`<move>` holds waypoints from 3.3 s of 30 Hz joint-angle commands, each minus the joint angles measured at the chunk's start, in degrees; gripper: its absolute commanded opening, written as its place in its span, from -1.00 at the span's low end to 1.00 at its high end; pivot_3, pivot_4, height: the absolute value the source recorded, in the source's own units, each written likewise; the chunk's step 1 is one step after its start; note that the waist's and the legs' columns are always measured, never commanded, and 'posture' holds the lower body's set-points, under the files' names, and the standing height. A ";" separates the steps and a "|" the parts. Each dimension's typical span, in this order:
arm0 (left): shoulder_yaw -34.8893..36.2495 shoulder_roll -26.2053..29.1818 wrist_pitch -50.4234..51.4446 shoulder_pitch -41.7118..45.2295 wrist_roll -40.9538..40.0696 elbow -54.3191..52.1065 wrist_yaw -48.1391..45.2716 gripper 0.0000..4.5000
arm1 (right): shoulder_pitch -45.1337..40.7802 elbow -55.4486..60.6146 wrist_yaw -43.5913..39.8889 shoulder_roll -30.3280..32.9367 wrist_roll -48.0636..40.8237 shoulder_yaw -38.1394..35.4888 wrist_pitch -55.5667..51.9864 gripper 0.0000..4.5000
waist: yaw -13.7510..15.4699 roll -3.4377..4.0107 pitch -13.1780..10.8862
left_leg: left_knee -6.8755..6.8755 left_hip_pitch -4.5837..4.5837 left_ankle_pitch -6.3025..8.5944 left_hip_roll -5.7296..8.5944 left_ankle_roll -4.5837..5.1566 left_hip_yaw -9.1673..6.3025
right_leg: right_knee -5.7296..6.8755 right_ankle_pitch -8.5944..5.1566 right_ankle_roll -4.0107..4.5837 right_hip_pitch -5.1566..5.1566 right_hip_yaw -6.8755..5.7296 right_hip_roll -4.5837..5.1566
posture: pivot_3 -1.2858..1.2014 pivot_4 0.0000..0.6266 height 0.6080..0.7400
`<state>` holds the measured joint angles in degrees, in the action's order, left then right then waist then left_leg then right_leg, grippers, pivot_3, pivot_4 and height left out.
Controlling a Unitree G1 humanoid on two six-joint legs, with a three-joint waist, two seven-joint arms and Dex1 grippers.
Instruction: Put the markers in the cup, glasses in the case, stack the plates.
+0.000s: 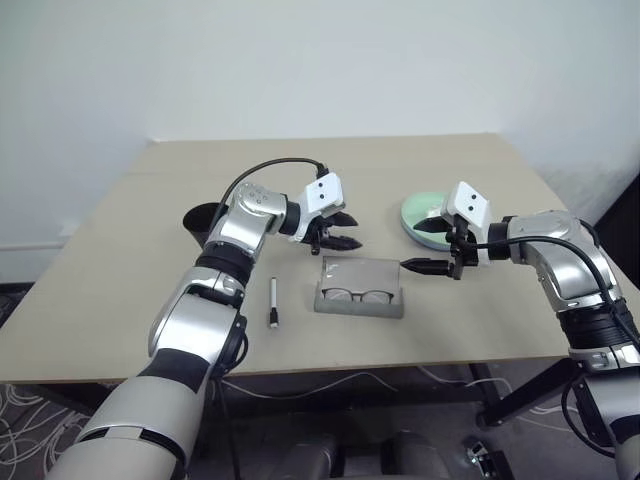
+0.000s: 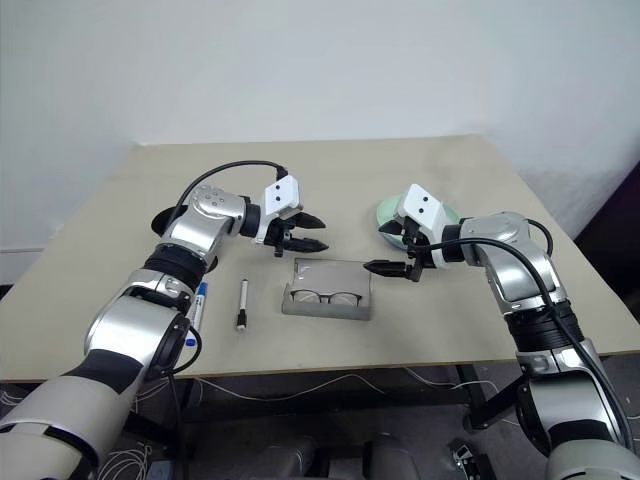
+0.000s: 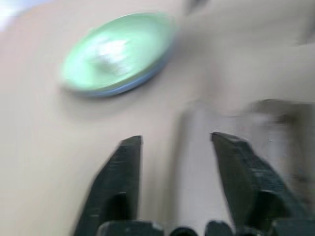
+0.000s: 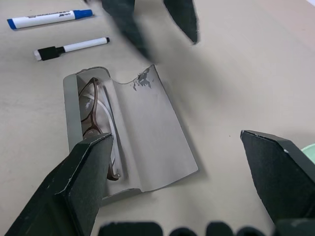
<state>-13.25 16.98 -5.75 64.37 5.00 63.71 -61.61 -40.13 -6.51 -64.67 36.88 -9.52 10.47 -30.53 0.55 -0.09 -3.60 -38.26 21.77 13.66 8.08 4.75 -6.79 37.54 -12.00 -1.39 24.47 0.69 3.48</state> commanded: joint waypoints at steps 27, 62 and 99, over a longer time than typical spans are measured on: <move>-3.54 -2.27 -7.75 -3.96 8.54 3.98 -2.63 -0.99 | -1.23 1.97 0.35 -0.22 -0.90 -0.84 0.57 1.00 | 0.11 -0.02 0.09 | -0.01 -0.03 0.08 0.04 0.12 0.01 | -0.02 0.14 0.22 -0.08 -0.06 0.07 | 0.03 -1.00 1.00; 3.51 -3.06 51.18 -16.80 9.79 -48.00 21.45 -0.99 | -3.36 -1.15 -1.30 -0.37 -0.32 0.17 2.13 1.00 | -0.01 -0.01 0.08 | -0.08 -0.12 0.07 0.05 0.11 0.03 | 0.08 0.09 0.12 -0.10 0.04 0.01 | 0.03 -1.00 1.00; 33.47 -21.35 98.25 -9.83 11.66 -56.99 64.75 0.98 | -5.75 -3.97 -2.85 -3.07 0.30 2.26 3.69 1.00 | -0.13 -0.04 0.06 | -0.03 -0.11 -0.07 -0.01 -0.19 -0.03 | 0.10 0.01 -0.08 -0.08 0.04 -0.09 | 0.03 -1.00 1.00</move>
<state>19.22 -4.09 92.05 52.76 16.07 7.04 2.52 -44.27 -11.01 -67.48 33.96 -8.99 13.20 -27.58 0.42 -0.14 -3.54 -38.29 21.65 13.58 8.07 4.55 -6.82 37.64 -11.99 -1.47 24.38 0.72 3.40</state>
